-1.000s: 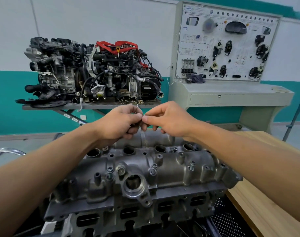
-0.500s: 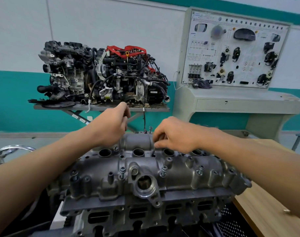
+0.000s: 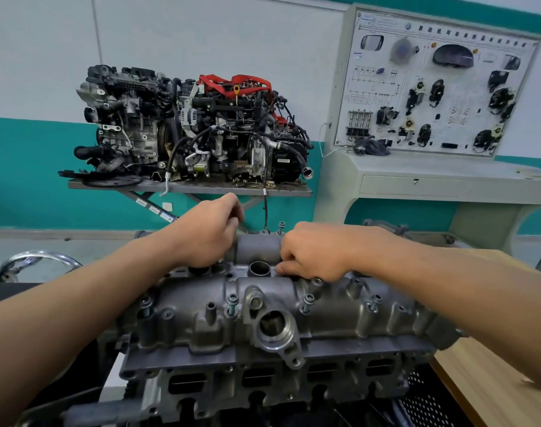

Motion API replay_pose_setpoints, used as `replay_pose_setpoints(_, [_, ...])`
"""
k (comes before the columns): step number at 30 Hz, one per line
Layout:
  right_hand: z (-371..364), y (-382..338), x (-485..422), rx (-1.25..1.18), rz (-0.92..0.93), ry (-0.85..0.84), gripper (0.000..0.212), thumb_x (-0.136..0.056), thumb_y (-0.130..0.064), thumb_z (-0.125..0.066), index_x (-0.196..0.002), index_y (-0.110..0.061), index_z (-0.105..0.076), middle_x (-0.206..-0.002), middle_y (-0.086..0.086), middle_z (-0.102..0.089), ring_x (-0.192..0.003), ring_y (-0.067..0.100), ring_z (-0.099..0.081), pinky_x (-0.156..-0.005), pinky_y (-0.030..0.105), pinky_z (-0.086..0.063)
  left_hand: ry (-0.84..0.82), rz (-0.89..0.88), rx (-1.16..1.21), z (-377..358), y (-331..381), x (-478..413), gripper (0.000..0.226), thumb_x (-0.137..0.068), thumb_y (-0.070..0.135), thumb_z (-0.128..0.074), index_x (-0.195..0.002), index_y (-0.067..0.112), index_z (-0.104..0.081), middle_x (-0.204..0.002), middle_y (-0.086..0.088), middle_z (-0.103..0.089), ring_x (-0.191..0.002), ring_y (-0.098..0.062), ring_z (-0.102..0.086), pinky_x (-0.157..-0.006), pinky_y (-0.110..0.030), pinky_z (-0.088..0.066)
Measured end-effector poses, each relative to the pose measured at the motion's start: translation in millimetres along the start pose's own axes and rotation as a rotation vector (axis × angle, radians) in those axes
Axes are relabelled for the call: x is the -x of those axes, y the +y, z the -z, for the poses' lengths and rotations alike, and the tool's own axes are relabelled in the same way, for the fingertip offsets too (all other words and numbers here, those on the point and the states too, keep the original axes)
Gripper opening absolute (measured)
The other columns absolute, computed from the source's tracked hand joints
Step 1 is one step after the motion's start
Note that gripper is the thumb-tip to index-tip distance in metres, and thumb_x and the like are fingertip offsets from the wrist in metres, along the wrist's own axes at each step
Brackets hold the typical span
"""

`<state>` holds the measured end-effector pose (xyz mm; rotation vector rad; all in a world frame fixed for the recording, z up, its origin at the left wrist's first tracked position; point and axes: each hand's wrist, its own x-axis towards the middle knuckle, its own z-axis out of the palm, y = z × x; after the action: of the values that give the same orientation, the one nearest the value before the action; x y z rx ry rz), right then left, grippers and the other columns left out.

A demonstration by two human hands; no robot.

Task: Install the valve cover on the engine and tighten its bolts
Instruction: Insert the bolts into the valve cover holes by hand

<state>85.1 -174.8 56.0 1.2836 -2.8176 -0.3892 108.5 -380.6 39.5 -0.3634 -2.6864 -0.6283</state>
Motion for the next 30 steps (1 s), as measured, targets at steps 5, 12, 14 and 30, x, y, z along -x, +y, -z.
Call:
replay_pose_setpoints(5, [0.8,3.4,-0.1,0.111,-0.032,0.064,0.050,-0.101,-0.053,-0.034,-0.065,-0.022,-0.048,-0.065,-0.004,-0.048,-0.060,0.017,-0.048,-0.058,0.033,-0.041,0.019,0.032,0.052,1.9,0.3,0.9,0.013,-0.102,0.011,-0.044,-0.097,0.021,-0.051,-0.086,-0.003,-0.067,-0.073,-0.016,-0.059,-0.068,-0.036,-0.046])
replay_pose_setpoints(12, [7.0,3.8,3.5,0.015,0.087,-0.017,0.018,-0.096,-0.038,-0.057,-0.092,-0.023,-0.066,-0.073,-0.013,-0.055,-0.078,0.018,-0.058,-0.072,0.038,-0.052,0.013,0.086,0.147,3.7,1.2,1.9,0.016,-0.103,0.010,-0.044,-0.095,0.022,-0.052,-0.082,-0.002,-0.069,-0.067,-0.017,-0.059,-0.062,-0.033,-0.048])
replay_pose_setpoints(14, [7.2,-1.5,-1.9,0.082,0.060,-0.069,0.032,-0.099,-0.039,-0.050,-0.081,-0.017,-0.063,-0.074,-0.002,-0.059,-0.075,0.025,-0.060,-0.072,0.041,-0.054,0.012,0.120,0.213,3.9,0.7,1.7,0.016,-0.103,0.009,-0.044,-0.095,0.020,-0.053,-0.076,-0.001,-0.069,-0.059,-0.012,-0.058,-0.054,-0.026,-0.047])
replay_pose_setpoints(30, [11.2,-6.5,-11.2,0.098,0.002,-0.221,0.041,-0.104,-0.037,-0.041,-0.073,-0.015,-0.057,-0.072,0.003,-0.057,-0.066,0.021,-0.054,-0.058,0.033,-0.039,-0.048,0.268,0.488,8.2,-2.6,2.0,0.015,-0.101,0.006,-0.046,-0.098,0.014,-0.059,-0.058,0.006,-0.068,-0.043,-0.006,-0.052,-0.042,-0.020,-0.040])
